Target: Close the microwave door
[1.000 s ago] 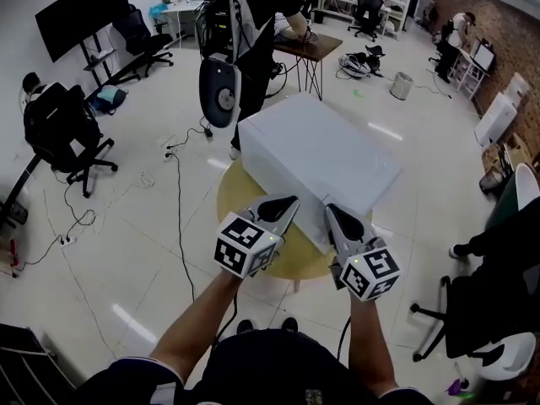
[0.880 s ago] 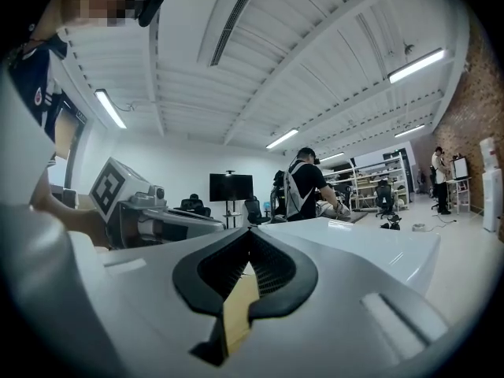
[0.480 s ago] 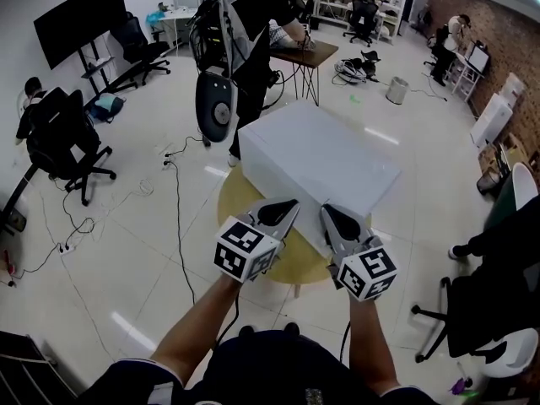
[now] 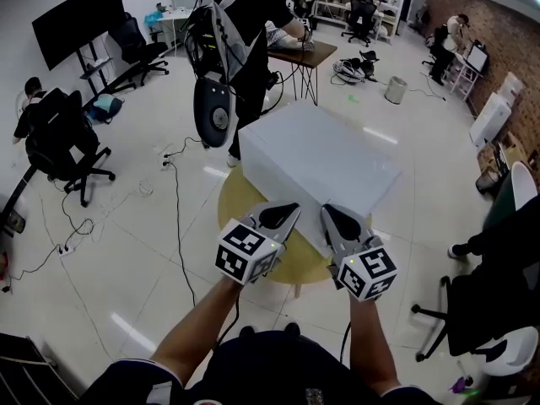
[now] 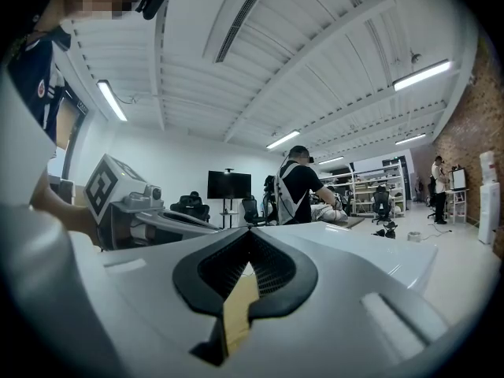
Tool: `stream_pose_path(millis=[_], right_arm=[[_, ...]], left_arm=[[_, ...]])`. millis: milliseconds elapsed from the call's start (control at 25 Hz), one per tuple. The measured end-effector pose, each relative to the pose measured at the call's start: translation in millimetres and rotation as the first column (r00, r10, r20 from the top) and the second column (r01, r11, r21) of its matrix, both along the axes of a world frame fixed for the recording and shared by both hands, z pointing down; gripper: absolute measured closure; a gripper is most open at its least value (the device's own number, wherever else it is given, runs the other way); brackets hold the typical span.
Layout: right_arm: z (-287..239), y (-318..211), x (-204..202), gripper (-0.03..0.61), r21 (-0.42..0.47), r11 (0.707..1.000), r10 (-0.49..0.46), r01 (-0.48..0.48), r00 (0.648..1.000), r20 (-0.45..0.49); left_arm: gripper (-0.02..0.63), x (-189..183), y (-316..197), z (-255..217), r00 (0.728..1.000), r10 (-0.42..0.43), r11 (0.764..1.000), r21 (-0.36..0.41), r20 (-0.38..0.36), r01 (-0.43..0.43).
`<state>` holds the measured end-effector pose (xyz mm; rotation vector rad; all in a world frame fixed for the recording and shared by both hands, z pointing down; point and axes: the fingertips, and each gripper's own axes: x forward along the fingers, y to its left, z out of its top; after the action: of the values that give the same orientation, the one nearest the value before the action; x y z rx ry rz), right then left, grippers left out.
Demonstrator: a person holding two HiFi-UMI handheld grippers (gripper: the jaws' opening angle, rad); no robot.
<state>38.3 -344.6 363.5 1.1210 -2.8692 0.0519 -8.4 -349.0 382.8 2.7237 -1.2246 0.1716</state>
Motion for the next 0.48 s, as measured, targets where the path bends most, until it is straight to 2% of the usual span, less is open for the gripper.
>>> stream_pose_path(millis=[480], right_arm=[[-0.1,3.1,-1.7,0.577,0.003,1.000,0.000,0.000,1.000,-0.002]], left_arm=[[0.601,0.3,2.5,4.2,1.000,0.005,1.000,-0.007,-0.004,-0.005]])
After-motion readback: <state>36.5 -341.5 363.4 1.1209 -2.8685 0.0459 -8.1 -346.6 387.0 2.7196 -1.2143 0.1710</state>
